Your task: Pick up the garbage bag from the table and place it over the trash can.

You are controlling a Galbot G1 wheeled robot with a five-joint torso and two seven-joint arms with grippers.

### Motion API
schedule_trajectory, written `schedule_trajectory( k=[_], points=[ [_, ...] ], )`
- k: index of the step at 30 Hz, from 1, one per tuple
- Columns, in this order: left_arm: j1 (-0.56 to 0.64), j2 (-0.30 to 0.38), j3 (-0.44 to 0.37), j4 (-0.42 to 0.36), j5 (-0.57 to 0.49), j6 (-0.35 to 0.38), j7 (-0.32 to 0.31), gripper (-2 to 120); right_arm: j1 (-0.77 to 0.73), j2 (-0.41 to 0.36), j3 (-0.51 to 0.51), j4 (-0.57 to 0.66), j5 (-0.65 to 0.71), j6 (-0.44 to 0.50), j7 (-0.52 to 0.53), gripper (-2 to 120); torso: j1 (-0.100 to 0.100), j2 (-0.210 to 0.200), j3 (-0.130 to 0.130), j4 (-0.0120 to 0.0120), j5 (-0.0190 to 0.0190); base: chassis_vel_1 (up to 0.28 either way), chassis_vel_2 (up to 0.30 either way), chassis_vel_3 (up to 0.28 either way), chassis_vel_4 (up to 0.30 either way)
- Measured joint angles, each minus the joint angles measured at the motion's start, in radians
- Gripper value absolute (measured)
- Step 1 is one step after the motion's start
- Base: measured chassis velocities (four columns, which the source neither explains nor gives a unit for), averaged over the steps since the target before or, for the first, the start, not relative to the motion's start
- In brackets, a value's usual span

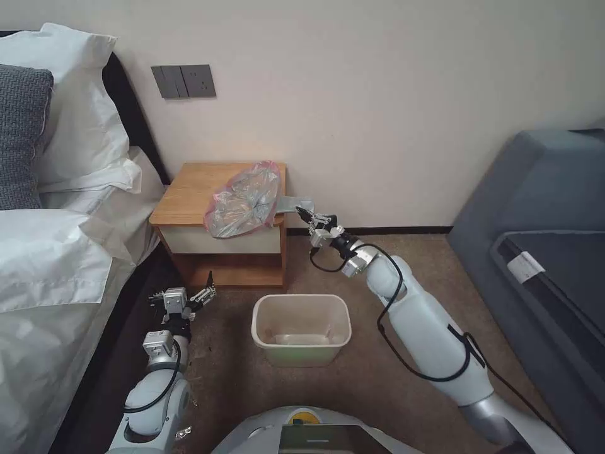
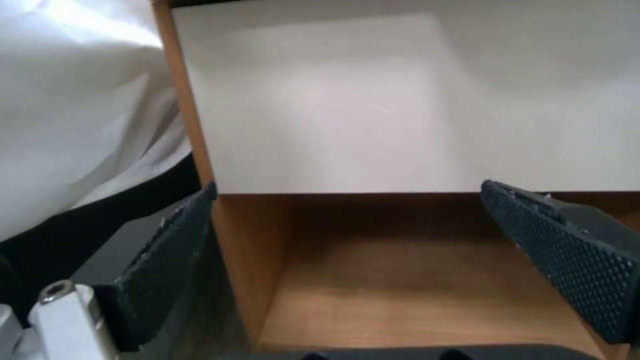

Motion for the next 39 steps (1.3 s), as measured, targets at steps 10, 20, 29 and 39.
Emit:
schedule_trajectory(
  k=[10, 20, 29, 39],
  points=[
    [-0.039, 0.004, -0.034, 0.008, -0.035, 0.002, -0.020, 99, -0.202, -0.091, 0.041, 0.208, 0.151, -0.114, -0.002, 0, 0.000, 0.000, 0.000, -0.0002, 0.0001, 0.000, 0.000, 0.000, 0.000],
    [-0.067, 0.008, -0.038, 0.010, -0.086, 0.013, -0.040, 99, -0.386, -0.142, 0.071, 0.325, 0.165, -0.095, -0.029, 0, 0.000, 0.000, 0.000, 0.0000, 0.0000, 0.000, 0.000, 0.000, 0.000],
    [-0.085, 0.015, -0.042, 0.004, -0.125, 0.019, -0.053, 99, -0.530, -0.165, 0.105, 0.315, 0.137, -0.025, -0.062, 0, 0.000, 0.000, 0.000, -0.0001, 0.0000, 0.000, 0.000, 0.000, 0.000],
    [-0.084, 0.012, -0.038, 0.004, -0.126, 0.020, -0.062, 99, -0.625, -0.163, 0.117, 0.295, 0.097, 0.046, -0.086, 0, 0.000, 0.000, 0.000, 0.0000, 0.0000, 0.000, 0.000, 0.000, 0.000]
  ],
)
